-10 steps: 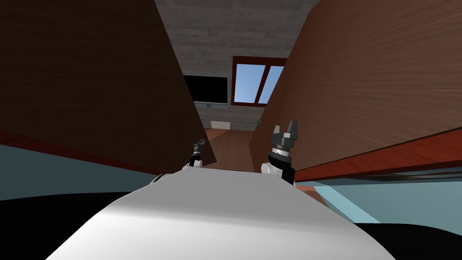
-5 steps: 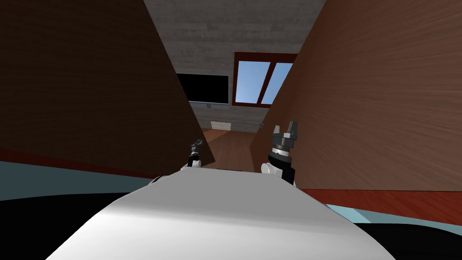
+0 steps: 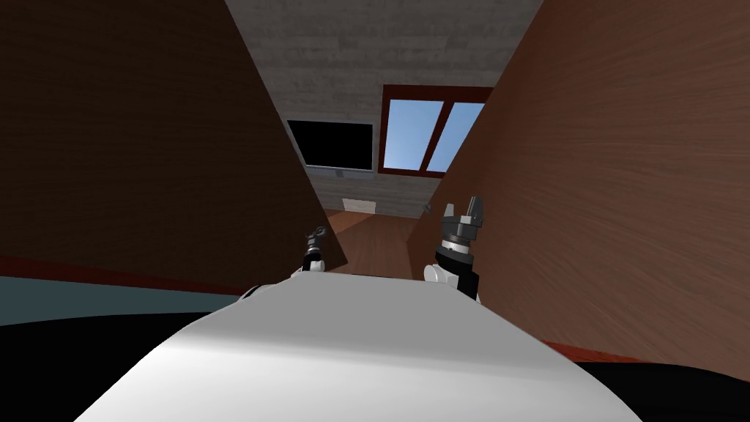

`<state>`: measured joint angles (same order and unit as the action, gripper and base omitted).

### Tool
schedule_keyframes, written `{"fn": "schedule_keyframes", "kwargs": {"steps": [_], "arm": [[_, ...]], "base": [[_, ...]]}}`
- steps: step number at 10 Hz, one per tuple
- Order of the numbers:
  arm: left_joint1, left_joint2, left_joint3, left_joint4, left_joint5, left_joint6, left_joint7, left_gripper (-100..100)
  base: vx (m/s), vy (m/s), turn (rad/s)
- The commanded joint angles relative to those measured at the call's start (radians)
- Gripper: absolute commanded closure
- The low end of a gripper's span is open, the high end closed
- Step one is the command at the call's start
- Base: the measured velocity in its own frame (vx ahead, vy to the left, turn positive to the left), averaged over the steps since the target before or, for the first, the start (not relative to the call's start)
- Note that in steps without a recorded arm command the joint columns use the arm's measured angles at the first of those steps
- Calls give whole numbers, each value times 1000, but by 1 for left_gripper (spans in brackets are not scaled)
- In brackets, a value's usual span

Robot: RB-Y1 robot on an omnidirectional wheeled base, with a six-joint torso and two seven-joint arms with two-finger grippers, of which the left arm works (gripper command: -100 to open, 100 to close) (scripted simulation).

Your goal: Push the door open

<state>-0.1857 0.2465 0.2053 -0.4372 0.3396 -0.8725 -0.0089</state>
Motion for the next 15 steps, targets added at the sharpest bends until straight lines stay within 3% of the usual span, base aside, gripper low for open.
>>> {"fn": "schedule_keyframes", "kwargs": {"steps": [1,2,3,6,9,11,12,14,15], "arm": [[-2,2,11,0,6,-3,-5,100],[11,0,8,-11,4,5,-4,100],[17,3,25,-14,20,5,-15,100],[21,4,41,-16,34,4,-25,100],[31,7,79,-19,69,2,-50,100],[31,7,79,-19,69,2,-50,100],[37,9,104,-21,92,1,-67,100],[39,9,111,-22,98,0,-71,100],[44,11,131,-24,117,-1,-85,100]], "base": [[172,-56,61],[65,-15,41],[111,12,12],[172,32,-1],[161,23,-4],[104,27,7],[154,40,-24],[148,51,-2],[157,22,0]]}}
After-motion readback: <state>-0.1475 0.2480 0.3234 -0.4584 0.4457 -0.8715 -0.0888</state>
